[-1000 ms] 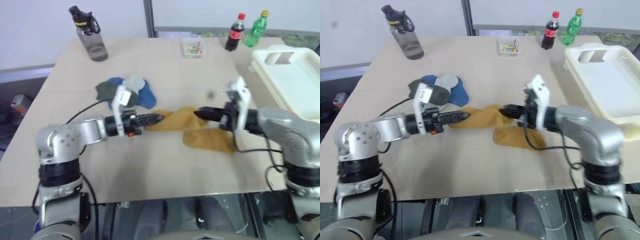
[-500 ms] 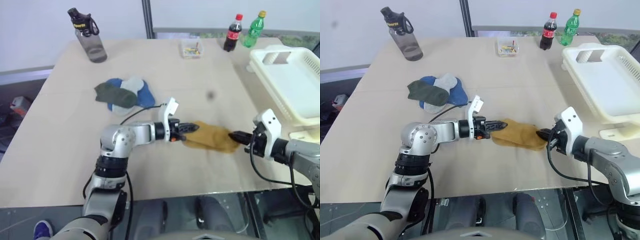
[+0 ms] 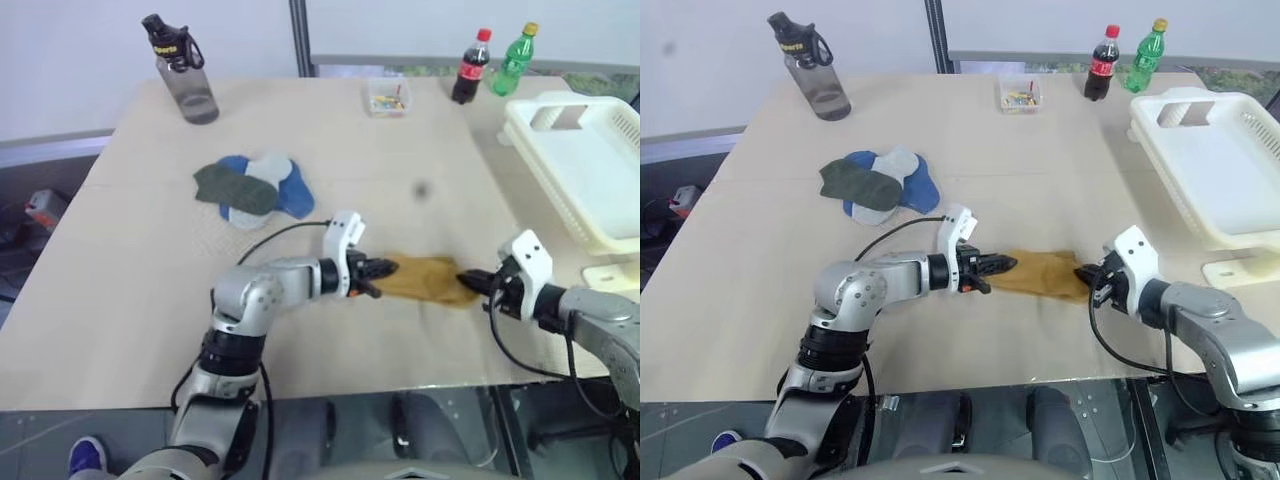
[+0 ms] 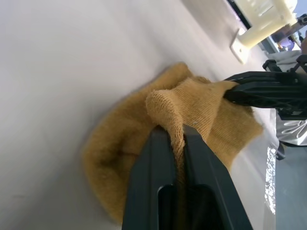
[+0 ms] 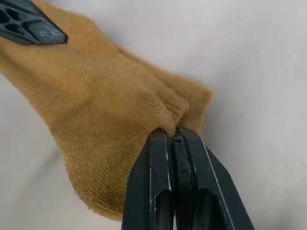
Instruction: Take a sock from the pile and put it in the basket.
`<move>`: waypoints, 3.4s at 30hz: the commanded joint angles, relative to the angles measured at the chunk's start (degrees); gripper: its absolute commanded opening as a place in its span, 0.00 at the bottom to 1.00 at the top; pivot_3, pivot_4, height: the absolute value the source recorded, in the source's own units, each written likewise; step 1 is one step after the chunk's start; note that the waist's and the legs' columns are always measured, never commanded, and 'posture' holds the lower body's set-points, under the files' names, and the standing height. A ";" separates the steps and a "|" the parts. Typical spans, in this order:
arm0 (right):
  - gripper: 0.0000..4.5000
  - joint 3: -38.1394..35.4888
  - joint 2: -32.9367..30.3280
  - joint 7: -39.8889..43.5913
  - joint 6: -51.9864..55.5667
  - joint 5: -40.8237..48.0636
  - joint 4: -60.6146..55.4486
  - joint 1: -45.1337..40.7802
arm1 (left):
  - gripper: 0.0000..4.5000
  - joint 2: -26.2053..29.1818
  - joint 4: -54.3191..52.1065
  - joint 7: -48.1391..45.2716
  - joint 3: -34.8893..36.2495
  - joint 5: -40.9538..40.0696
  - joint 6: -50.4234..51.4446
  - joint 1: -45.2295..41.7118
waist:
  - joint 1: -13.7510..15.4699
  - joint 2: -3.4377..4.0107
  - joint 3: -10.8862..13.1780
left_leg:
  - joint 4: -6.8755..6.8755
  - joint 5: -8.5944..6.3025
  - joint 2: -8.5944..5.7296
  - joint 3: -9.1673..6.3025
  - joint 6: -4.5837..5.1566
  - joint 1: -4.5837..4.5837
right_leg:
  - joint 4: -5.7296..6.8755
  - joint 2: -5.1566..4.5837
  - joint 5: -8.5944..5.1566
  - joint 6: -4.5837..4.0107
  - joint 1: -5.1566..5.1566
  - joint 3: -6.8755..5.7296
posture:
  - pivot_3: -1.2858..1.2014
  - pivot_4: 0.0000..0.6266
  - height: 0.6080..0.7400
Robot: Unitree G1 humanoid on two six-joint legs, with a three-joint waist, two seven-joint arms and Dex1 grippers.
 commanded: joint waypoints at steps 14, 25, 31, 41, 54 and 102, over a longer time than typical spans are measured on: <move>0.00 -1.03 0.50 1.75 -11.81 -2.54 -0.28 -2.64 | 0.99 3.46 -5.01 -5.20 0.32 0.36 -3.69 1.70 | -0.09 0.02 -0.01 | 0.01 0.00 0.01 0.01 0.00 0.02 | 0.01 0.01 0.00 0.00 0.00 0.01 | 0.52 0.24 1.00; 0.00 5.17 -1.69 3.34 -21.75 -12.31 5.73 -2.64 | 0.99 7.86 -7.97 -12.41 -3.74 3.15 -12.58 3.18 | 0.13 0.02 -0.01 | 0.02 0.00 0.01 0.02 -0.01 0.02 | -0.02 0.00 0.00 0.00 0.02 0.00 | 0.52 0.24 1.00; 0.00 6.34 -2.88 4.37 -22.52 -15.29 9.07 -0.71 | 0.99 7.73 -7.41 -14.25 0.34 1.22 -14.92 2.52 | 0.11 0.02 -0.01 | 0.02 0.00 0.02 0.04 -0.01 0.01 | -0.02 0.00 0.00 -0.01 0.02 0.00 | 0.52 0.24 1.00; 0.00 4.68 -2.63 3.66 -22.02 -15.41 5.27 1.41 | 0.99 9.65 -4.39 -17.56 -1.21 3.50 -17.81 3.54 | 0.19 0.02 -0.02 | 0.03 0.00 0.00 0.02 0.00 0.04 | -0.03 0.00 0.00 0.00 0.07 -0.01 | 0.52 0.24 1.00; 0.57 -6.02 0.25 1.52 -16.50 -6.08 -9.26 5.71 | 1.00 6.64 9.29 -15.23 -11.16 22.40 -37.84 0.62 | 0.48 0.04 -0.02 | 0.03 0.00 0.01 0.02 0.00 0.04 | -0.02 0.01 0.00 0.00 0.07 -0.01 | 0.52 0.24 1.00; 0.58 10.32 6.65 -2.19 -25.43 -20.64 9.41 -0.82 | 0.01 13.95 10.11 -19.50 -15.59 45.91 -66.03 2.07 | -0.08 0.06 -0.08 | 0.03 -0.01 0.05 0.14 0.02 0.24 | 0.01 0.04 0.00 0.00 0.20 0.04 | 0.52 0.24 1.00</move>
